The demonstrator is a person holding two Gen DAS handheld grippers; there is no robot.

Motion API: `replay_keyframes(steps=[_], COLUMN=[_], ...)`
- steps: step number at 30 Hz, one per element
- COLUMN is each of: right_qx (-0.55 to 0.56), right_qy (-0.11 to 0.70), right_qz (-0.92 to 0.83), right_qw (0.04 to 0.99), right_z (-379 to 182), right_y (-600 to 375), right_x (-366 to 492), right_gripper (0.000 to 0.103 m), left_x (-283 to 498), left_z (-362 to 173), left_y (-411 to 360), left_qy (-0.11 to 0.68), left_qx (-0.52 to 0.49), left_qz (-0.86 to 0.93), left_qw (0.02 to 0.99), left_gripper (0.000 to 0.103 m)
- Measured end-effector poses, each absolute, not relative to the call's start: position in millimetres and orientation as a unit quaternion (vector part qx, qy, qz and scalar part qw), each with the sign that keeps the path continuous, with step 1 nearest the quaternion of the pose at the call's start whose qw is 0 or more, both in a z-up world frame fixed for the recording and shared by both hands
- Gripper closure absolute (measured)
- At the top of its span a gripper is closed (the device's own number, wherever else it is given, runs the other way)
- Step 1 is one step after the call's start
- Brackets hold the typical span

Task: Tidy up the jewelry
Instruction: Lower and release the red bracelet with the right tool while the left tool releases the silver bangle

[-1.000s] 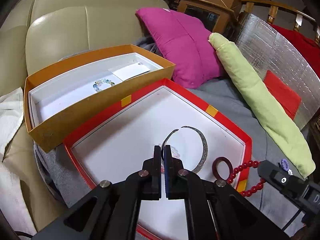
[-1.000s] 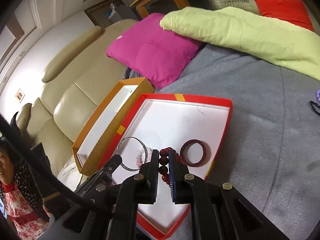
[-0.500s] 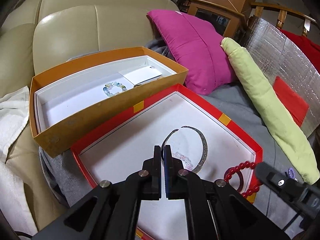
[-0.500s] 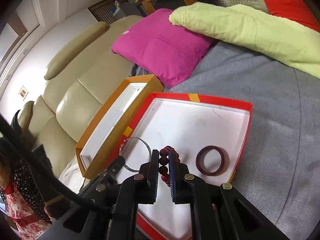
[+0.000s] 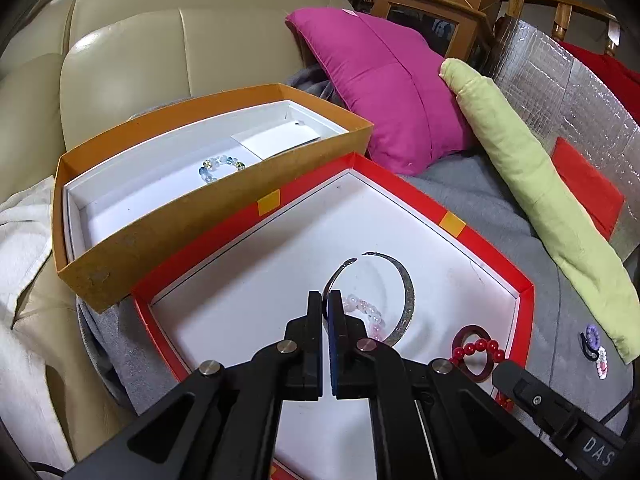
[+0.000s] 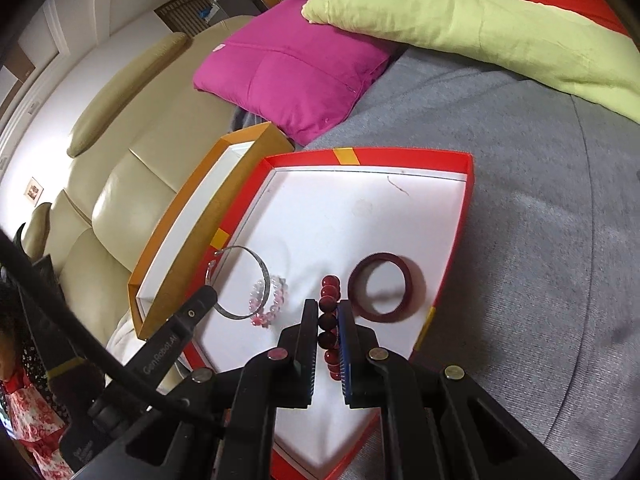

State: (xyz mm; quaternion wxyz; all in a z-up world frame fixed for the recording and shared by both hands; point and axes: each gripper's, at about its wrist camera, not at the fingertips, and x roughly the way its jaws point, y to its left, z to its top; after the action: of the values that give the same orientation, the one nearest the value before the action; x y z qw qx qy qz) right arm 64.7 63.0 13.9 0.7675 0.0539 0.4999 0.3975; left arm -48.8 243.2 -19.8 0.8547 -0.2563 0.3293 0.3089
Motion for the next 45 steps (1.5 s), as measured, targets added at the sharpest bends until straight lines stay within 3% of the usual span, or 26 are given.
replay_keyframes(steps=[45], right_qx=[0.017], right_qy=[0.513], right_qz=[0.398], right_qw=[0.760], right_z=[-3], right_y=[73], right_x=[63], right_gripper=[0.093], left_x=[-11], left_z=[-25], left_y=[237], left_qy=[0.352], left_qx=[-0.216], left_qz=[0.291], left_qw=[0.863], left_gripper=[0.100])
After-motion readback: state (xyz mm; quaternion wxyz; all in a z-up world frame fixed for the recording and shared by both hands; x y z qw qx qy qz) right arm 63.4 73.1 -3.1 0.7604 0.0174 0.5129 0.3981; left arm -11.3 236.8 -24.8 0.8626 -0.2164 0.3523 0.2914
